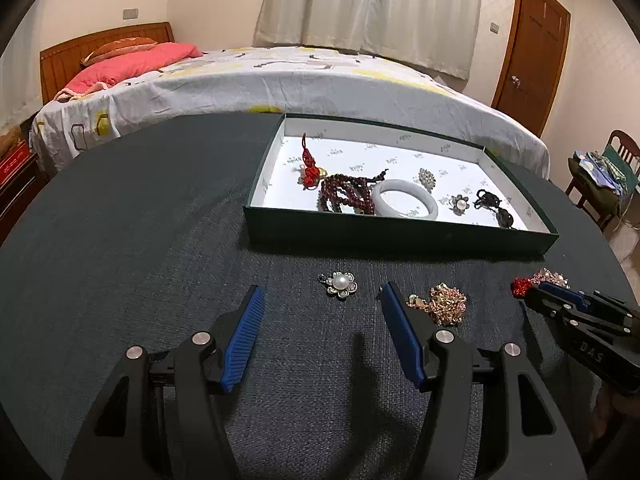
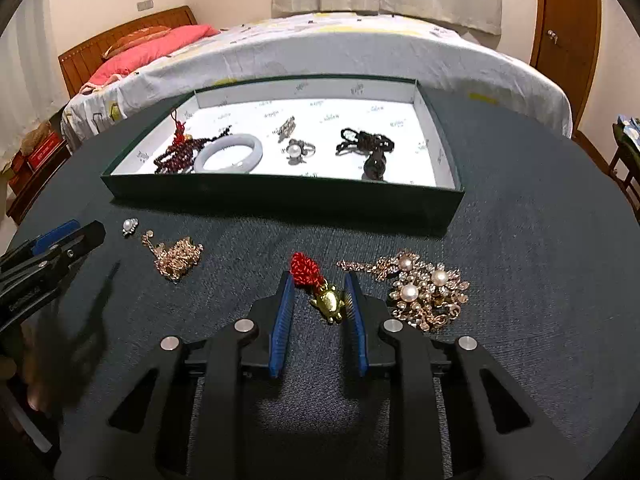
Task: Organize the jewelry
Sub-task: 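Grasp the pearl flower brooch with the left tool while the right tool grasps the red tassel charm, then carry the pearl brooch and red tassel over the box with both tools, then open both tools to release the pearl brooch and red tassel in the box, then withdraw both open tools from the box toward the gold chains and large brooch, then grasp the large pearl rhinestone brooch with the right tool while the left tool grasps a gold chain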
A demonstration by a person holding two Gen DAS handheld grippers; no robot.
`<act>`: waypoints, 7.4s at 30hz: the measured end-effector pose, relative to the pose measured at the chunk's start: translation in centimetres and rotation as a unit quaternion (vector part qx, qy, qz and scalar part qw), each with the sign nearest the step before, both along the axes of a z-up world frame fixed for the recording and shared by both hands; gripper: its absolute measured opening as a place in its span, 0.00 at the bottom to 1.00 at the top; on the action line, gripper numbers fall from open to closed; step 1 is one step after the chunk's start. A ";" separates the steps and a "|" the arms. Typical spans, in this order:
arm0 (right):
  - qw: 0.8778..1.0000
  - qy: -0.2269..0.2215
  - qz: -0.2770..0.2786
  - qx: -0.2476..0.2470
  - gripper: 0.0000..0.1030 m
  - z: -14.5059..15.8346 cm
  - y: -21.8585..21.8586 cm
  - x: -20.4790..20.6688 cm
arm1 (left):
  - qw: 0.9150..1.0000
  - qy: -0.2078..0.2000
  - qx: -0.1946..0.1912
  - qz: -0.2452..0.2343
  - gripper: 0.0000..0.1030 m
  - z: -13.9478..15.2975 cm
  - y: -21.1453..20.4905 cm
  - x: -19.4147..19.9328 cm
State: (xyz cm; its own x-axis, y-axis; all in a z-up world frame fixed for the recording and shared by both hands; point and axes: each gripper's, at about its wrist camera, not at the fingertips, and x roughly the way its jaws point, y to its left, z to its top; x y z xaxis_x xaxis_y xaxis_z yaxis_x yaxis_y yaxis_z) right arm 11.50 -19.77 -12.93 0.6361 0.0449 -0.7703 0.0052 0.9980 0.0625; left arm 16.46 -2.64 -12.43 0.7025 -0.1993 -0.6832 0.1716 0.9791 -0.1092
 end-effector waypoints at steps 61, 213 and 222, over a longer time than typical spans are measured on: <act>0.999 -0.022 0.001 0.037 0.15 1.3 -0.6 -0.8 | 0.998 0.016 -0.006 -0.056 0.15 1.4 -1.4 2.3; 0.998 -0.027 -0.048 0.030 0.36 1.5 -4.7 -2.0 | 0.995 0.054 -0.014 -0.083 0.37 -1.6 -7.4 1.7; 0.998 -0.028 -0.049 0.032 0.36 1.4 -4.7 -2.0 | 0.992 0.056 -0.024 -0.108 0.16 -1.7 -7.5 1.4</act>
